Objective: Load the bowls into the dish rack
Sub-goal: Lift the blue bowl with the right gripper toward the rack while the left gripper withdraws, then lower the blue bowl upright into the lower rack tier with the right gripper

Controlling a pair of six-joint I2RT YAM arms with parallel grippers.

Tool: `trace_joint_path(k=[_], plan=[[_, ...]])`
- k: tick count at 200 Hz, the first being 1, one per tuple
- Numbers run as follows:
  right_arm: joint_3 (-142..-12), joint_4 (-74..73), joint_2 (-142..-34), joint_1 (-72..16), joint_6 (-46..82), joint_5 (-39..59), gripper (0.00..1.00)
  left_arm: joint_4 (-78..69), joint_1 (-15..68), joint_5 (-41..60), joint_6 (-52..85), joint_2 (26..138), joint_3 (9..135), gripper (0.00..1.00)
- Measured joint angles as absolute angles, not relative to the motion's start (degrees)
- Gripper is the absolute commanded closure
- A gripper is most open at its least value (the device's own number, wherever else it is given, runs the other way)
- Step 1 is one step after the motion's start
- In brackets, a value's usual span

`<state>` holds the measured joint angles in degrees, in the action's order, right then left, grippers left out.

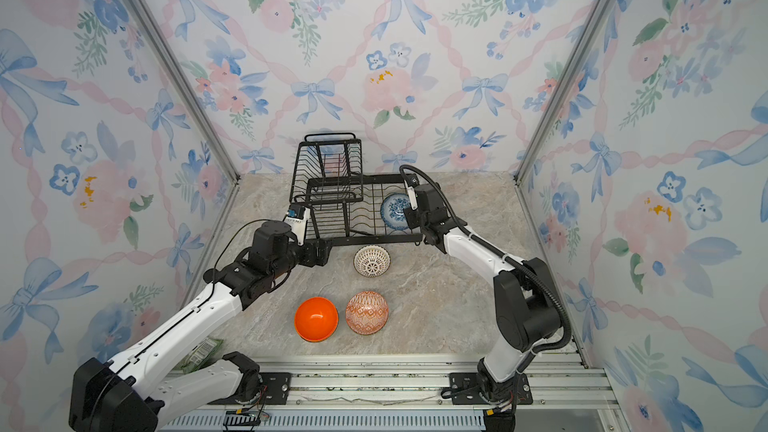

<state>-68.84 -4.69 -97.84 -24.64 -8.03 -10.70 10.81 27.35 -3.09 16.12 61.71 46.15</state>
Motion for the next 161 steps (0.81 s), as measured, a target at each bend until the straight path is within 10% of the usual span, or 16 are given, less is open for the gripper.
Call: trace_joint_path(k=[161], plan=[[-91.68,-30.94,-127.76,-23.42,-29.1,-1.96,1.0,10.81,26.41,-2.0,16.12,62.46,45.52,0.02]])
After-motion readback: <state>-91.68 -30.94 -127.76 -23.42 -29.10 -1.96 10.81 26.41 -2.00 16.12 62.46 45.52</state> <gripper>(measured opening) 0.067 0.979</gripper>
